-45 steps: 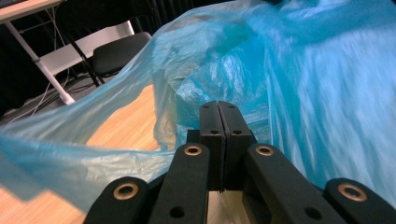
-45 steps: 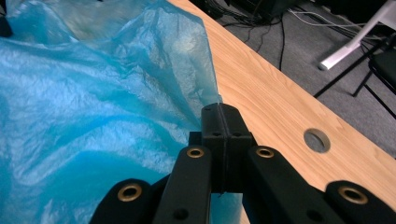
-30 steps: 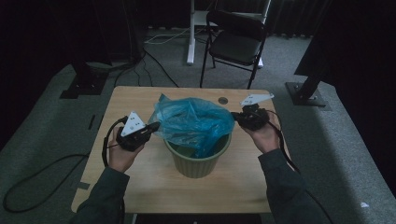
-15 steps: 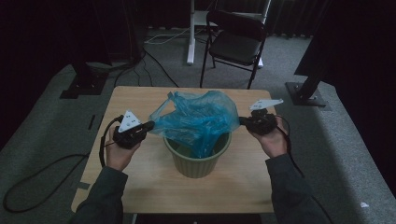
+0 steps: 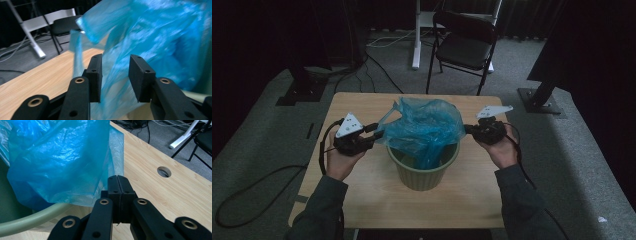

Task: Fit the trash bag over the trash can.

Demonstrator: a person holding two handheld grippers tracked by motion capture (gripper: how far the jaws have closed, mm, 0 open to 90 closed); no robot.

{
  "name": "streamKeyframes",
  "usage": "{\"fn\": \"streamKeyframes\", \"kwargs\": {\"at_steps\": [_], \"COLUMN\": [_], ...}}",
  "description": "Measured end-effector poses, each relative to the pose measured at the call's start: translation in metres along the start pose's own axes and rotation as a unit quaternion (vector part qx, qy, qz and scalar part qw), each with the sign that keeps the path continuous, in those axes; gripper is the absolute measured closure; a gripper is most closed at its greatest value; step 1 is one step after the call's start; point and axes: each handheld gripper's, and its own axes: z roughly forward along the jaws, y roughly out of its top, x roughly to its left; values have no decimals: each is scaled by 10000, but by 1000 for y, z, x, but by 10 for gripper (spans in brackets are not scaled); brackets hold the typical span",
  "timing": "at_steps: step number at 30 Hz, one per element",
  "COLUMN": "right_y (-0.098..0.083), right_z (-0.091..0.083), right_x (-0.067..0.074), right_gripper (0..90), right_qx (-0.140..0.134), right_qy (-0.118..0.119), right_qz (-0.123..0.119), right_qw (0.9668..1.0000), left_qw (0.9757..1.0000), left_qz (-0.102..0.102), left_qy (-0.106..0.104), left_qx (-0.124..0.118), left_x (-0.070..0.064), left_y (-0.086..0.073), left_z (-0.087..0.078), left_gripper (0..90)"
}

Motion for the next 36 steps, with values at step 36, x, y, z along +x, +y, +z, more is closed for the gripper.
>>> {"fn": "streamKeyframes", "kwargs": {"at_steps": [36], "right_y": [46], "right_z": [-38], "right_x": [2], "right_gripper": [607], "right_qx": [-952], "right_qy": [-84], "right_qz": [-47], "right_qw": [9954], "left_qw": [9951], "left_qz": [816], "left_qy": [-251], "left_qx": [493], "left_x": [-36], "left_y": [20], "left_z": [36], "left_gripper": [877]}}
